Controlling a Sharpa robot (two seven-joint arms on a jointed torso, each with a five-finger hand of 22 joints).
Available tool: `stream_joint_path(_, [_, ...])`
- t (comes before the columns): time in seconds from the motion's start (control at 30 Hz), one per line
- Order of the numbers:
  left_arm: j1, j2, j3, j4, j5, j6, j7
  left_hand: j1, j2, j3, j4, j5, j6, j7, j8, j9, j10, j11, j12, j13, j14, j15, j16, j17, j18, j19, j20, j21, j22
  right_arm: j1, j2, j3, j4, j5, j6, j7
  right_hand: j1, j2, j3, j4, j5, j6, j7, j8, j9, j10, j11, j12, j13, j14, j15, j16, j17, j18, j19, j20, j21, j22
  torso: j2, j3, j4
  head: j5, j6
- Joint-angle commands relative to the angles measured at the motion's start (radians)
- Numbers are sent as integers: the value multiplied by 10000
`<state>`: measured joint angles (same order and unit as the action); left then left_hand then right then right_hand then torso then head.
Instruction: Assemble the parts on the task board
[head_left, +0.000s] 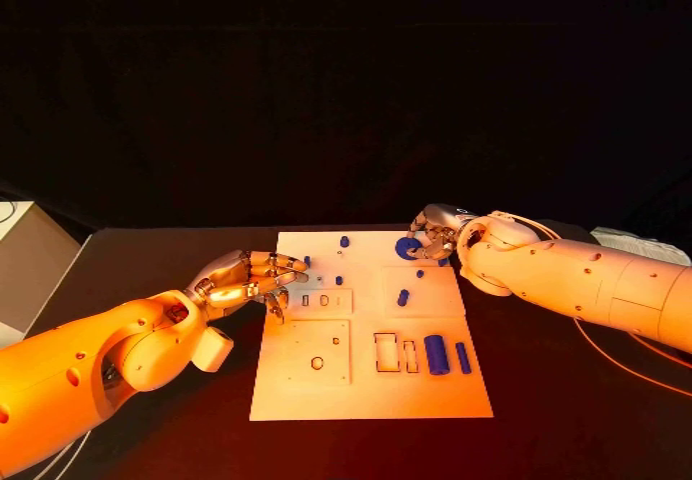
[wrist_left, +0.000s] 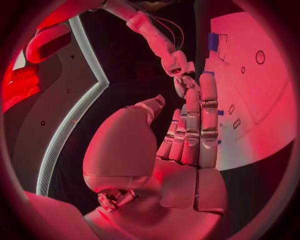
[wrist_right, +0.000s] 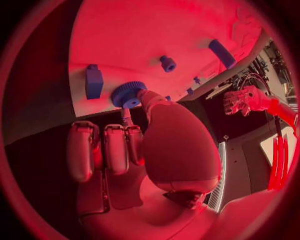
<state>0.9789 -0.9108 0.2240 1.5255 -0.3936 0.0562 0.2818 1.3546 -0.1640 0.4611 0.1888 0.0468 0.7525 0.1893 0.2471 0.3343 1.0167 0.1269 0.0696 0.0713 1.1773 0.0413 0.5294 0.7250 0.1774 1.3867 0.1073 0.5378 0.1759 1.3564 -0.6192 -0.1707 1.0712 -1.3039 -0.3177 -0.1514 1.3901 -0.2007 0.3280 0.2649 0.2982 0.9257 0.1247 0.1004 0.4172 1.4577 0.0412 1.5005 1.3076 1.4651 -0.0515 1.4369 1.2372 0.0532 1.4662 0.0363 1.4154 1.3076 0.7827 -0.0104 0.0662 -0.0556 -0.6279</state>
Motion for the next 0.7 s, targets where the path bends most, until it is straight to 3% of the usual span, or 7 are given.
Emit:
stream_joint_path(0.03, [-3, 3, 3, 17, -41, 218, 44, 21, 83, -12, -44, 37, 12, 67, -50, 3, -13, 27, -13, 9, -75, 6, 43, 16, -1, 33, 10, 60, 17, -46, 2, -21, 94, -317, -38, -163, 115, -67, 144, -66, 52, 87, 15, 70, 11, 84, 2, 22, 1551, 455, 73, 45, 7, -156, 847, 69, 46, 579, -24, 1, -18, 9, -26])
stream_joint_path(0.13, [-3, -6, 3, 20, -41, 222, 44, 21, 83, -12, -44, 37, 12, 67, -50, 3, -13, 27, -13, 9, -75, 6, 43, 16, -1, 33, 10, 60, 17, -47, -50, -21, 256, -460, -325, -205, 223, -49, 437, -231, 79, 235, -8, 167, 39, 117, -17, 33, 1585, 452, 57, 49, 18, -156, 842, 76, 65, 607, -33, 5, -18, 23, -27])
stream_joint_path(0.43, [-3, -30, 3, 7, -41, 213, 47, 34, 95, -2, -52, 37, 17, 75, -52, 4, -10, 33, -10, 12, -81, 10, 48, 28, -3, 27, 13, 65, 19, -40, -173, 13, 757, -842, -1175, -339, 229, -61, 507, -270, 88, 258, -16, 186, 43, 87, -22, 9, 1553, 453, 51, 54, 32, -157, 841, 76, 73, 620, -43, 9, -12, 49, 24])
stream_joint_path(0.7, [-3, -47, 3, -20, -22, 204, 39, 34, 95, -2, -52, 37, 17, 75, -52, 4, -10, 33, -10, 12, -81, 10, 48, 28, -3, 27, 13, 65, 19, 21, -193, 93, 1477, -1017, -1535, -472, 154, -125, 547, -277, 54, 253, -7, 190, 41, 56, -18, -17, 1521, 447, 52, 44, 8, -153, 837, 75, 65, 611, -47, -5, -8, 134, 46])
